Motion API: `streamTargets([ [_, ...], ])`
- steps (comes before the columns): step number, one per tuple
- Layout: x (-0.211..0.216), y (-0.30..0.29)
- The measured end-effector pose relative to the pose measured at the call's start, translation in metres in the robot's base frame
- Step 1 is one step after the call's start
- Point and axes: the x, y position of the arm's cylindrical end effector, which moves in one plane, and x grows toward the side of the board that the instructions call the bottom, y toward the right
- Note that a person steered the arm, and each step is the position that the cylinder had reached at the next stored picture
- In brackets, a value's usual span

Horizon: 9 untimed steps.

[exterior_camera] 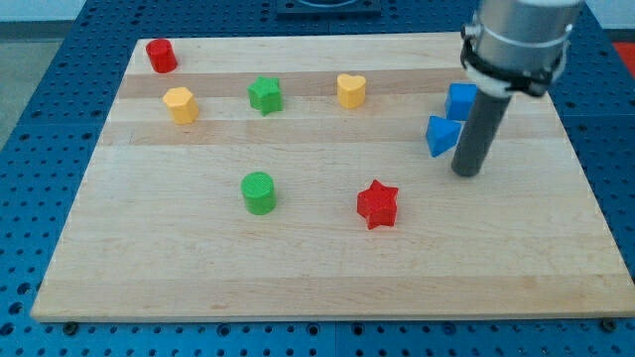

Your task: Push the blue triangle to the top left of the yellow heart

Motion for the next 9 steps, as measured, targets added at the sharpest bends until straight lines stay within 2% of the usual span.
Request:
streamTargets([
  [1, -0.053, -0.025],
  [3, -0.130, -0.058],
  [5, -0.068, -0.028],
  [6, -0.045, -0.040],
  [7, -0.042, -0.077],
  [9, -0.151, -0.080],
])
